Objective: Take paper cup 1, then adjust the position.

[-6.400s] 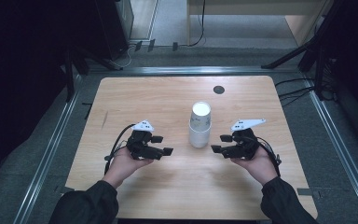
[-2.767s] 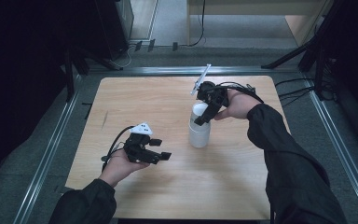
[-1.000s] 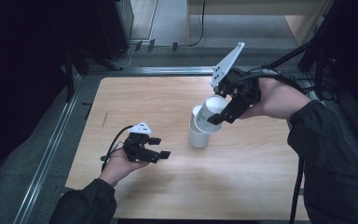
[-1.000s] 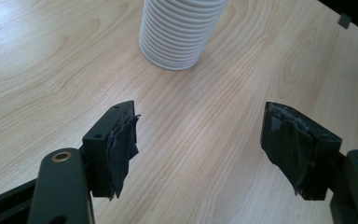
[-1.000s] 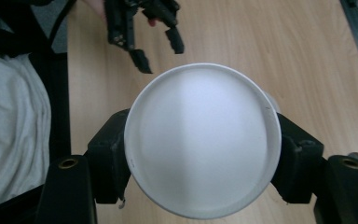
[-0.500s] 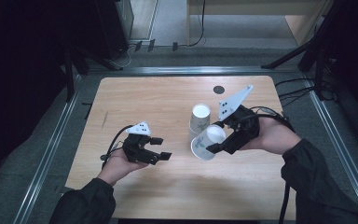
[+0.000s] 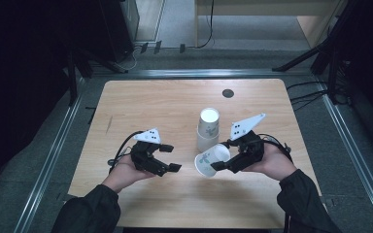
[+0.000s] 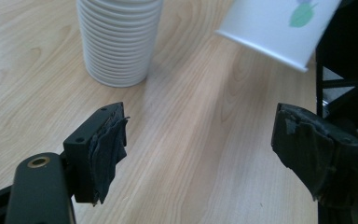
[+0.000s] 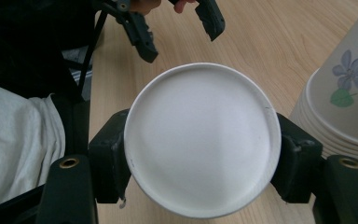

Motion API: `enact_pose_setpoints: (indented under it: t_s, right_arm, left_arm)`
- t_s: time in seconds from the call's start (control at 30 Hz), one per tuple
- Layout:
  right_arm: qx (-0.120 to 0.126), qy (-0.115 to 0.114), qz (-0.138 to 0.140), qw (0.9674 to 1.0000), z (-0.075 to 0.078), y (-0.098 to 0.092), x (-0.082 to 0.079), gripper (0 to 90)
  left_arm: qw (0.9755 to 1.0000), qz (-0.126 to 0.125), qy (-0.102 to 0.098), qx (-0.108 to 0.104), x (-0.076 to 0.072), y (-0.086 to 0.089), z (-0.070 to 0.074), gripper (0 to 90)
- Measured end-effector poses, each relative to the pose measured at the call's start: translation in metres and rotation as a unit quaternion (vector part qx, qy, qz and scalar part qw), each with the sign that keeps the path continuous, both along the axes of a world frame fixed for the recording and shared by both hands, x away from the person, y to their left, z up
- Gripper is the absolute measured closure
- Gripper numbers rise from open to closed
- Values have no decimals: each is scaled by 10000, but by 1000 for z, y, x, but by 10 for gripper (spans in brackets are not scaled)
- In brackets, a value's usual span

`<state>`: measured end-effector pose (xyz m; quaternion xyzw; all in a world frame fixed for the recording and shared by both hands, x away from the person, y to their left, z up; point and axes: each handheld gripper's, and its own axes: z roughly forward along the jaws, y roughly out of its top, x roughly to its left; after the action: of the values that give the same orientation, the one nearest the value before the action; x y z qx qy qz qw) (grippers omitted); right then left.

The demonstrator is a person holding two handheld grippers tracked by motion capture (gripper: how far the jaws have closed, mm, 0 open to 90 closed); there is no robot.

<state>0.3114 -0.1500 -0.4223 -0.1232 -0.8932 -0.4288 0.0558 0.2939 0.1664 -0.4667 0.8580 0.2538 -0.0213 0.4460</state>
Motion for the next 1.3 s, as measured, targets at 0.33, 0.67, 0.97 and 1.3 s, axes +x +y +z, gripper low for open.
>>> enact_pose_setpoints:
  t_s: [0.33,0.67,0.97,1.3]
  right_arm:
    - [311,114,-88,9994,-19,5,5,331]
    - [413,241,-135,9988,-26,12,9,330]
    - [480,360,-108,9981,-29,16,11,330]
    - [683,560,-15,9961,-33,25,13,331]
  left_arm:
    - [9990,-449,13,-56,6,-9,1,166]
    - [9968,-799,19,5,11,-27,6,167]
    - [9951,-968,163,-154,23,-23,23,160]
    - [9945,-1026,16,225,18,-26,17,157]
